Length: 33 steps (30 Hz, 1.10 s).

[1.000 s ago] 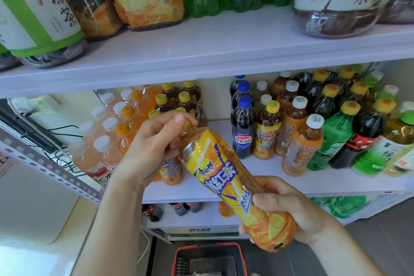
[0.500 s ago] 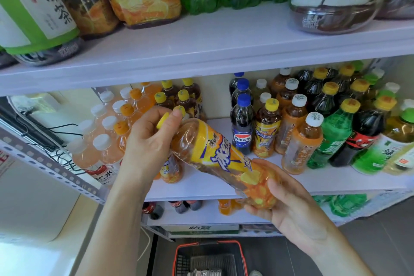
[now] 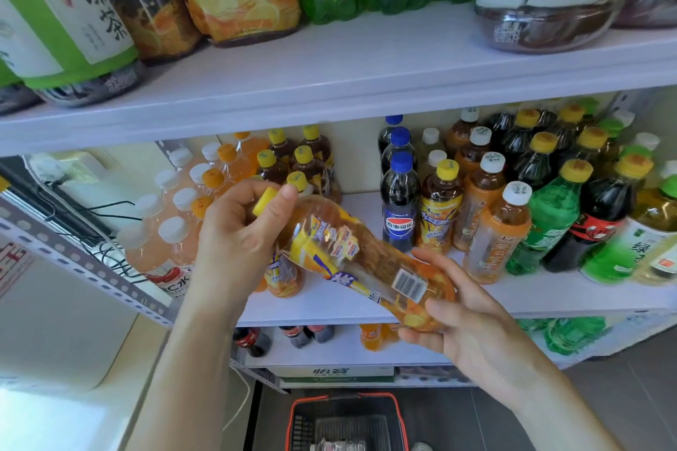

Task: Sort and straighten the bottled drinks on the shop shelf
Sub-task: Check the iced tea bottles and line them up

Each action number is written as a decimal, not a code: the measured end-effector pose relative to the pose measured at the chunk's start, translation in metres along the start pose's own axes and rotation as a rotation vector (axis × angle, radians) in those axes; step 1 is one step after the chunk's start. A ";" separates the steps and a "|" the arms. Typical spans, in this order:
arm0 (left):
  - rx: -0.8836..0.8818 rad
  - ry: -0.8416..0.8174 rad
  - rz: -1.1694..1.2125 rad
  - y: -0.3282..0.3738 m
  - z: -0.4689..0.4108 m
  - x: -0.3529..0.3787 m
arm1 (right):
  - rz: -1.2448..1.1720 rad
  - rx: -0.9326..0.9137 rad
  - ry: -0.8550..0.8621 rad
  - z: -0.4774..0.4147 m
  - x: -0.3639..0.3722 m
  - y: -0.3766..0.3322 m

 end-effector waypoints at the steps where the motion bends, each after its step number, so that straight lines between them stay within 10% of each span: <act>1: -0.019 0.049 0.005 -0.001 0.000 -0.001 | 0.012 -0.012 -0.005 0.000 0.000 0.000; 13: 0.055 -0.276 0.111 0.006 -0.002 -0.018 | 0.075 0.191 -0.010 0.000 0.002 0.006; 33: -0.028 -0.057 -0.040 -0.012 -0.003 -0.028 | 0.154 0.030 0.019 -0.004 0.004 0.006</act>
Point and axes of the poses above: each hand's wrist, its own z-axis away from the middle knuckle, its own x-axis out of the palm, y = z × x, the point moved 3 cm from there along -z, towards the middle knuckle, and after that the axes turned 5 degrees about -y, right-handed, at the moved point
